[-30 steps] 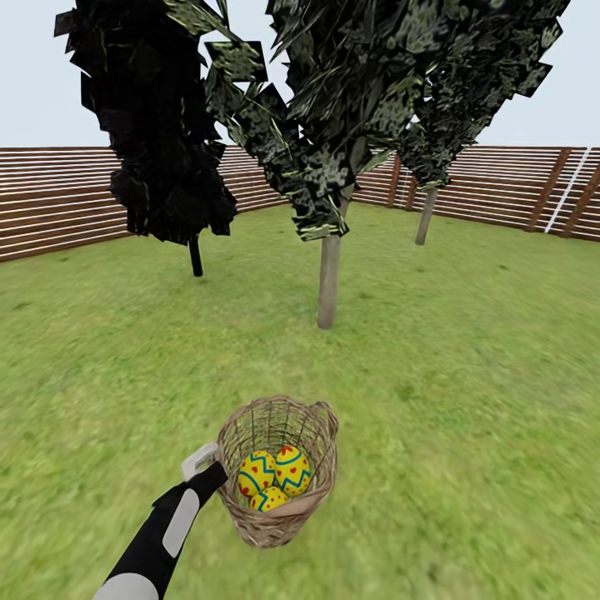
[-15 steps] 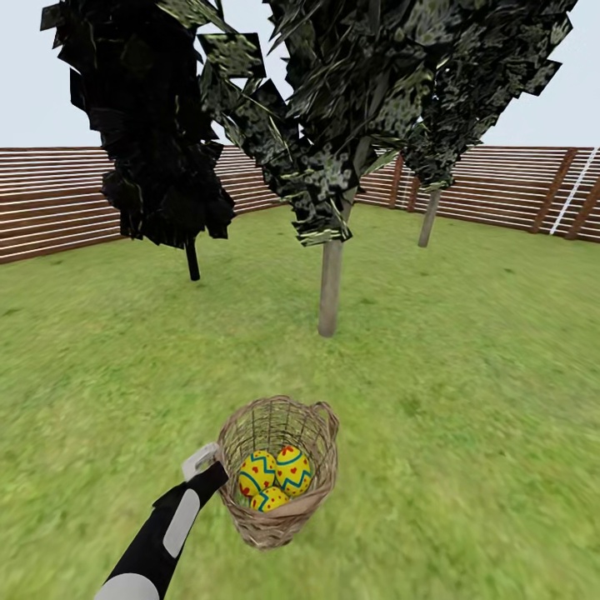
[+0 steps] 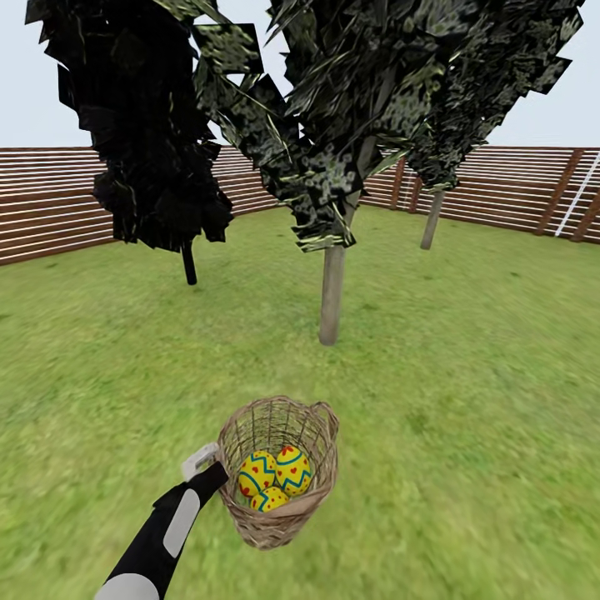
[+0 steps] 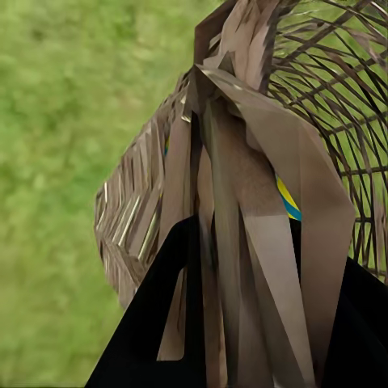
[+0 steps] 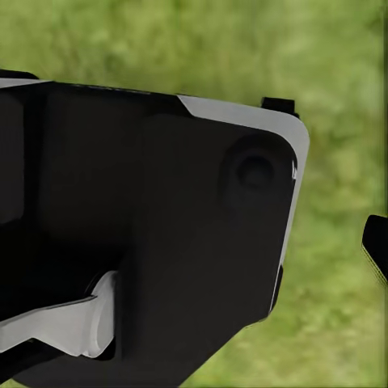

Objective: Take the three Easter eggs out of the wicker basket on the lawn in the garden, then place them on the lawn next to a single tree (choose any tree) so that all three eggs are next to the same tree and none are left in the basket.

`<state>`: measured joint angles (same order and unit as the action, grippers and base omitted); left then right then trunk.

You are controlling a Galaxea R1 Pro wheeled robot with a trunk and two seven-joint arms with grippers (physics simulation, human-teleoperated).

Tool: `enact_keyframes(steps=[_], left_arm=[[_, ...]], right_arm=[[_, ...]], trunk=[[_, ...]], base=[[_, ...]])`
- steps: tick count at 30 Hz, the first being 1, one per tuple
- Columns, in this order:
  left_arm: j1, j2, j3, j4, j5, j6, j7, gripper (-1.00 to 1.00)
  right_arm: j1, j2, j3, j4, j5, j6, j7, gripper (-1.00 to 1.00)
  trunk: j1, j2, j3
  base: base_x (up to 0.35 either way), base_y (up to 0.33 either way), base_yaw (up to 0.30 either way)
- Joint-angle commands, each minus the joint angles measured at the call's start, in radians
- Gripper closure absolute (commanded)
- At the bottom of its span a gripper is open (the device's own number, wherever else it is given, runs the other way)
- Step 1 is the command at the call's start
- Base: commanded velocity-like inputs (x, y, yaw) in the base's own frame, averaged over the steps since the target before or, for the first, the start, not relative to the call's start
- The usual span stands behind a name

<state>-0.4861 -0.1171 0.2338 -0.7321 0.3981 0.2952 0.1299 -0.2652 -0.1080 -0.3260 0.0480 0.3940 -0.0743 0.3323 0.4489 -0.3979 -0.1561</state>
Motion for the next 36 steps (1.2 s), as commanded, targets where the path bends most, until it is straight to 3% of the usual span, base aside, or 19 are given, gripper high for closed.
enact_keyframes(steps=[1,36], left_arm=[[-0.001,-0.001,0.002,-0.003,0.013,0.005,0.005,1.0],[-0.001,0.0,0.002,-0.004,0.013,0.005,0.005,1.0]], right_arm=[[-0.002,-0.001,-0.008,0.004,0.009,-0.007,0.001,-1.0],[-0.002,0.0,-0.008,0.004,0.01,-0.007,0.001,-1.0]], trunk=[[0.001,-0.002,-0.002],[0.001,-0.002,-0.002]], base=[[0.319,0.0,0.0],[0.318,0.0,0.0]])
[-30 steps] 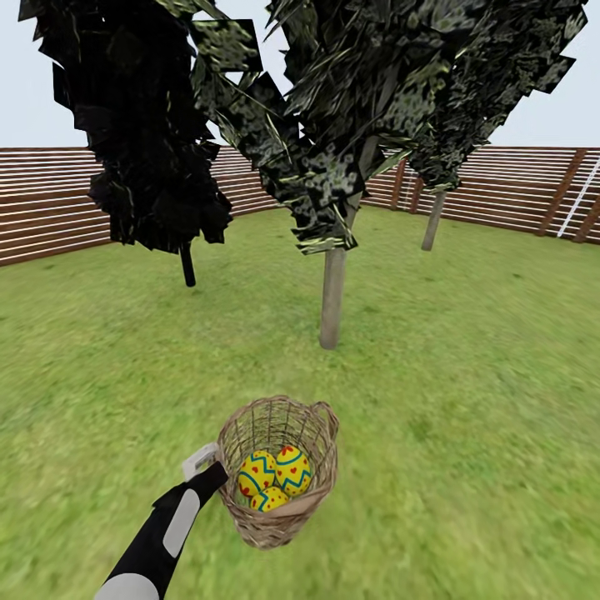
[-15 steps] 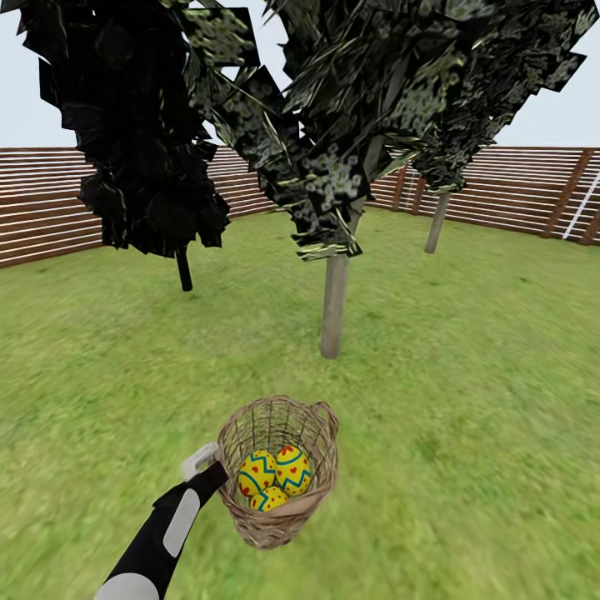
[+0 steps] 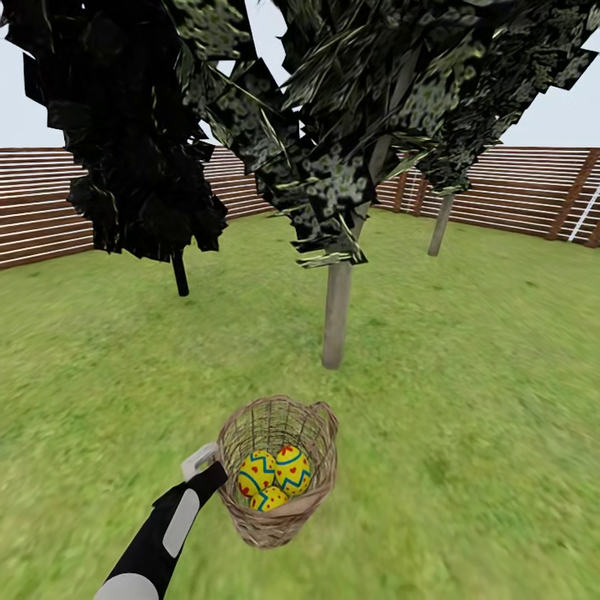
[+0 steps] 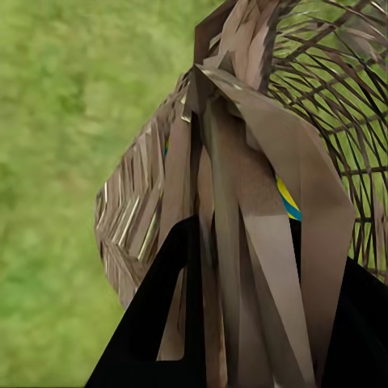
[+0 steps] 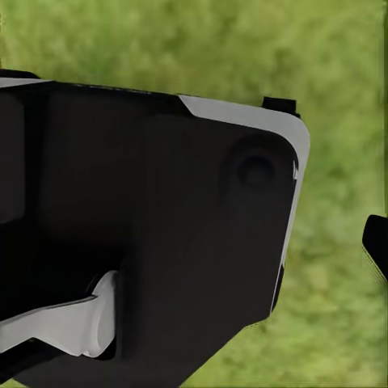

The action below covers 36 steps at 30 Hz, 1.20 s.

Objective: Take the three Easter eggs out of the wicker basket on the lawn in the garden, then place them on the lawn next to a single tree (choose any tree) so that all three eggs are next to the same tree and none are left in the basket.

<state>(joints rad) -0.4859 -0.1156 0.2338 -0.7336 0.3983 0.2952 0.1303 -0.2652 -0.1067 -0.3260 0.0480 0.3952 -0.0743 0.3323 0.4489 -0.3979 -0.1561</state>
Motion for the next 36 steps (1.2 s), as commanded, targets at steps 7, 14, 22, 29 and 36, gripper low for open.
enact_keyframes(steps=[7,14,22,29,36], left_arm=[[-0.001,-0.001,0.002,-0.003,0.013,0.005,0.005,1.0],[-0.001,-0.001,0.002,-0.003,0.013,0.005,0.005,1.0],[-0.001,-0.002,0.002,-0.005,0.013,0.005,0.006,1.0],[-0.001,-0.001,0.004,-0.007,0.013,0.003,0.005,1.0],[-0.001,-0.001,0.001,-0.006,0.013,0.001,0.005,1.0]], right_arm=[[-0.002,-0.001,-0.008,0.004,0.013,-0.007,0.001,-1.0],[-0.002,-0.001,-0.008,0.004,0.013,-0.007,0.001,-1.0],[-0.002,-0.001,-0.008,0.004,0.011,-0.007,0.001,-1.0],[-0.002,-0.001,-0.008,0.004,0.012,-0.007,0.001,-1.0],[-0.002,-0.001,-0.008,0.004,0.012,-0.007,0.001,-1.0]], trunk=[[0.001,-0.002,-0.002],[0.001,-0.002,-0.002],[0.001,-0.002,-0.002],[0.001,-0.002,-0.002],[0.001,-0.002,-0.002]], base=[[0.316,0.0,0.0],[0.316,0.0,0.0],[0.182,0.0,0.0],[0.0,0.0,0.0],[0.0,-0.136,0.013]])
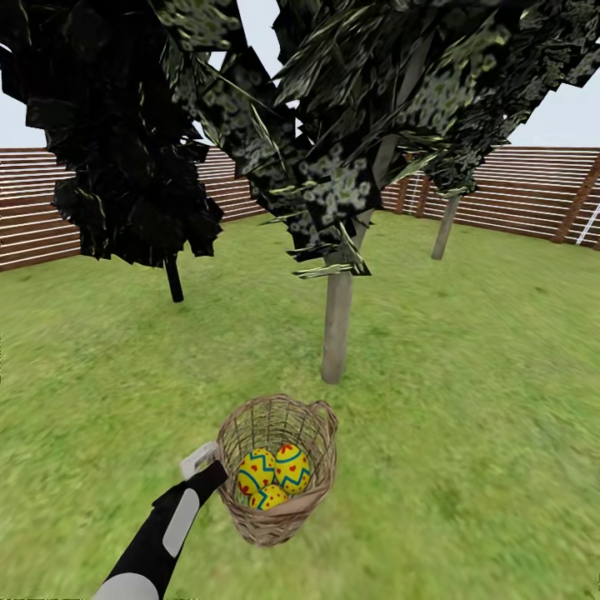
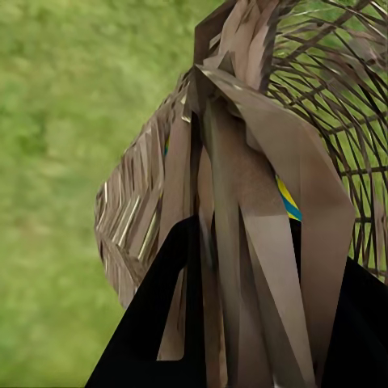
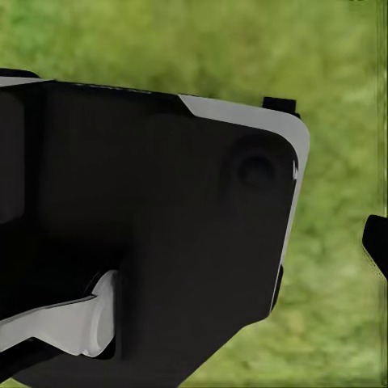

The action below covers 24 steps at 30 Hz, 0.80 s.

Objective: Take the three Easter eggs out of the wicker basket on the lawn in the garden, then place them on the lawn next to a single tree (choose any tree) so that all three eggs are next to the same tree and none are left in the basket.

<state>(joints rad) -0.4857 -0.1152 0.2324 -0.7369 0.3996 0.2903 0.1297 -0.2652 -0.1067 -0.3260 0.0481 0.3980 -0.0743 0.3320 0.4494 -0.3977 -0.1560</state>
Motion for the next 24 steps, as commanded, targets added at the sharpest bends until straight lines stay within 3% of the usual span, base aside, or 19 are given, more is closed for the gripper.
enact_keyframes(steps=[1,24], left_arm=[[-0.001,-0.001,0.003,-0.003,0.011,0.006,0.005,1.0],[-0.001,0.0,0.003,-0.004,0.011,0.006,0.005,1.0]], right_arm=[[-0.002,-0.001,-0.008,0.004,0.009,-0.007,0.001,-1.0],[-0.002,-0.001,-0.008,0.004,0.008,-0.007,0.001,-1.0]], trunk=[[0.001,-0.002,-0.002],[0.001,-0.002,-0.002]], base=[[0.0,-0.288,0.146],[0.001,-0.292,0.265]])
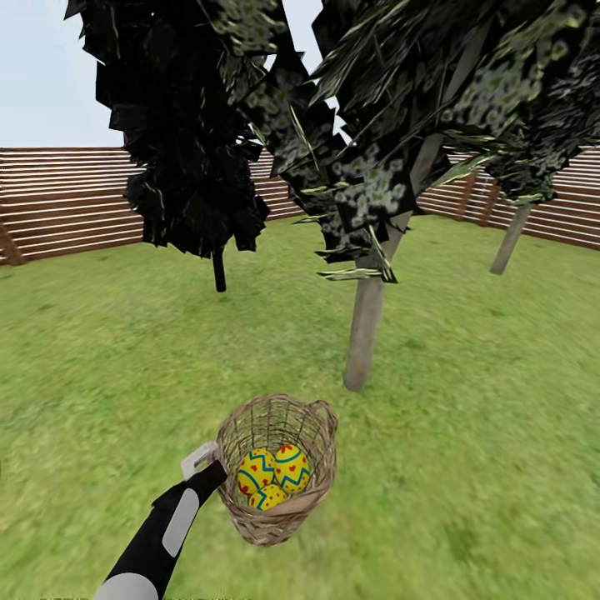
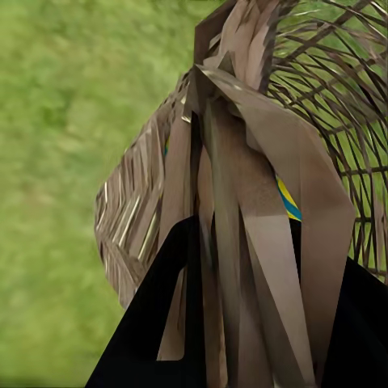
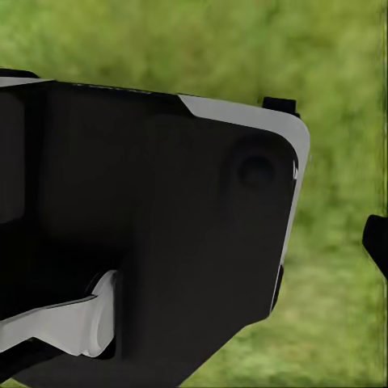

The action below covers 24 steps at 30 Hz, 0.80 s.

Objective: Take the three Easter eggs out of the wicker basket on the lawn in the garden, then place them on the lawn next to a single tree (choose any tree) so that all three eggs are next to the same tree and none are left in the basket.

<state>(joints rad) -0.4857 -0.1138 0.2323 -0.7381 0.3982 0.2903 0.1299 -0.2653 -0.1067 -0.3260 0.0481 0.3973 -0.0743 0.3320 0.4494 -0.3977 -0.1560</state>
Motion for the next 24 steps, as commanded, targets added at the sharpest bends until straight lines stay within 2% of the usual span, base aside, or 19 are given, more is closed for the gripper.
enact_keyframes(steps=[1,7,17,24], left_arm=[[-0.001,-0.002,0.003,-0.003,0.013,0.006,0.005,1.0],[-0.001,-0.001,0.002,-0.003,0.013,0.006,0.004,1.0],[-0.001,-0.001,0.002,-0.003,0.013,0.004,0.004,1.0],[0.005,0.001,0.002,-0.003,0.013,0.005,0.001,1.0]], right_arm=[[-0.002,-0.001,-0.008,0.004,0.009,-0.007,0.001,-1.0],[-0.002,-0.002,-0.008,0.004,0.009,-0.007,0.001,-1.0],[-0.002,-0.002,-0.008,0.004,0.006,-0.007,0.001,-1.0],[0.001,-0.005,-0.005,0.007,0.005,-0.011,-0.002,-1.0]], trunk=[[0.001,-0.002,-0.002],[0.001,-0.002,-0.002],[0.001,-0.002,-0.002],[0.001,-0.002,-0.002]], base=[[0.048,-0.31,0.126],[0.128,-0.301,0.026],[0.248,-0.24,0.0],[0.058,-0.039,0.0]])
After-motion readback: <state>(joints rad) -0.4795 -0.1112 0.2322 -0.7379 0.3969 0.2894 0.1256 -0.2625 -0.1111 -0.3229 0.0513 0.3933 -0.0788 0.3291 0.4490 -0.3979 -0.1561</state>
